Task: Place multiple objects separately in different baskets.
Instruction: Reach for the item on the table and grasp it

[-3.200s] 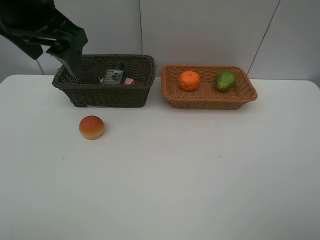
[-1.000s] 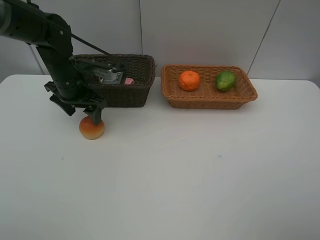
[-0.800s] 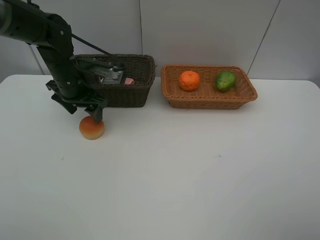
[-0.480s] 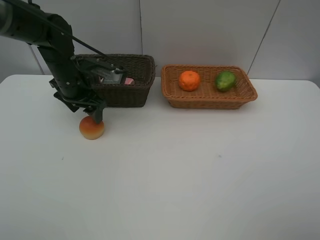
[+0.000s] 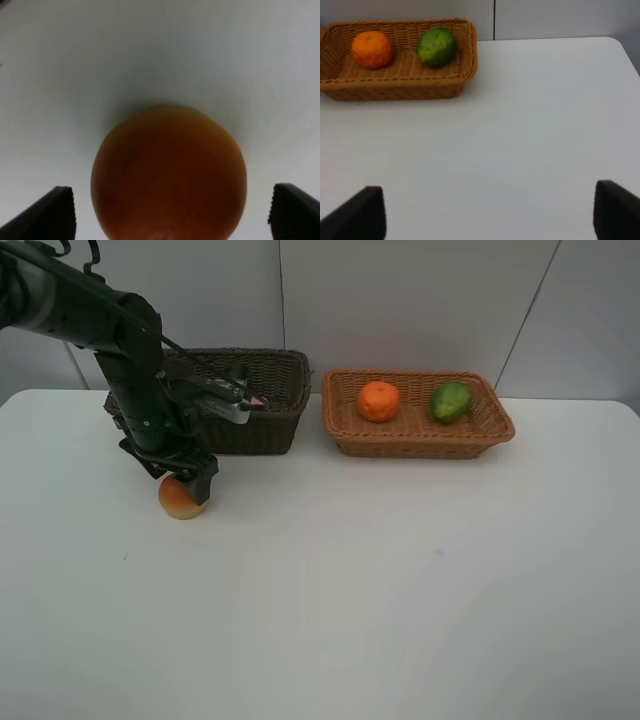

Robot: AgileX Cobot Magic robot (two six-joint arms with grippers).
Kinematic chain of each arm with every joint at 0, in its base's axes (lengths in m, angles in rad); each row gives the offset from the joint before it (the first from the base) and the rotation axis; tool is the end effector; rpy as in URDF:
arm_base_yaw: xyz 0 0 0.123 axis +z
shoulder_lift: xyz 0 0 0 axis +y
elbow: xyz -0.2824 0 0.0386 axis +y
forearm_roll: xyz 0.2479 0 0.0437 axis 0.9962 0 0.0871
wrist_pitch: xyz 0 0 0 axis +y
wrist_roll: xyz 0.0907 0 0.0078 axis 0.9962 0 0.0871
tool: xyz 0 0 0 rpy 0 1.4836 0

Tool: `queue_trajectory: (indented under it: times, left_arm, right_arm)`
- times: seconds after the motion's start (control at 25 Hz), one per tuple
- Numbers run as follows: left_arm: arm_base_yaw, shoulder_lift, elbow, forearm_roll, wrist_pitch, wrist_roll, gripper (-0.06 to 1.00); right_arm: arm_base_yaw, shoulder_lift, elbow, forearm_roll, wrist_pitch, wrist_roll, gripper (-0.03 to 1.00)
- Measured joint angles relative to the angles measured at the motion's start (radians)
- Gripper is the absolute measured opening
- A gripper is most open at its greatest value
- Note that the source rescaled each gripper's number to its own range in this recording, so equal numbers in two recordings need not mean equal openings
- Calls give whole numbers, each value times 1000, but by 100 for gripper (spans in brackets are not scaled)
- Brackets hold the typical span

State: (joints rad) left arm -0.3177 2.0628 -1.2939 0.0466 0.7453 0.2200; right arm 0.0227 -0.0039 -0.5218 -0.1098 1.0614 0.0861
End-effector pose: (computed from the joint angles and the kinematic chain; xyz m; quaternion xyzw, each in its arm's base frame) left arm 0.3704 -0.1188 0.1226 0.2802 0.9571 0.0135 0.0726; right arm -0.0082 -0.0089 0.2835 0.0296 0.8449 -0.0258 0.5335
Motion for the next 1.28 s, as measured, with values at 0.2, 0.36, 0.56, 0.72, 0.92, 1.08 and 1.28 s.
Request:
queue_trajectory:
  times: [0.2, 0.36, 0.56, 0.72, 0.92, 1.08, 1.28]
  left_arm:
    - [0, 18, 0, 3, 0, 0, 100]
    - [0, 34, 0, 4, -1, 0, 100]
    - [0, 35, 0, 9, -9, 2, 100]
    - [0, 48, 0, 23, -13, 2, 100]
    - [0, 53, 0, 33, -27, 2, 100]
    - [0, 67, 0, 33, -29, 2, 100]
    - [0, 70, 0, 33, -30, 2, 100]
  right_arm:
    - [0, 0, 0, 0, 0, 0, 79]
    - [0, 0, 0, 0, 0, 0, 79]
    - [0, 0, 0, 0, 0, 0, 79]
    - [0, 0, 0, 0, 0, 0, 79]
    - [0, 0, 0, 0, 0, 0, 79]
    - [0, 0, 0, 0, 0, 0, 79]
    - [0, 0, 0, 0, 0, 0, 79]
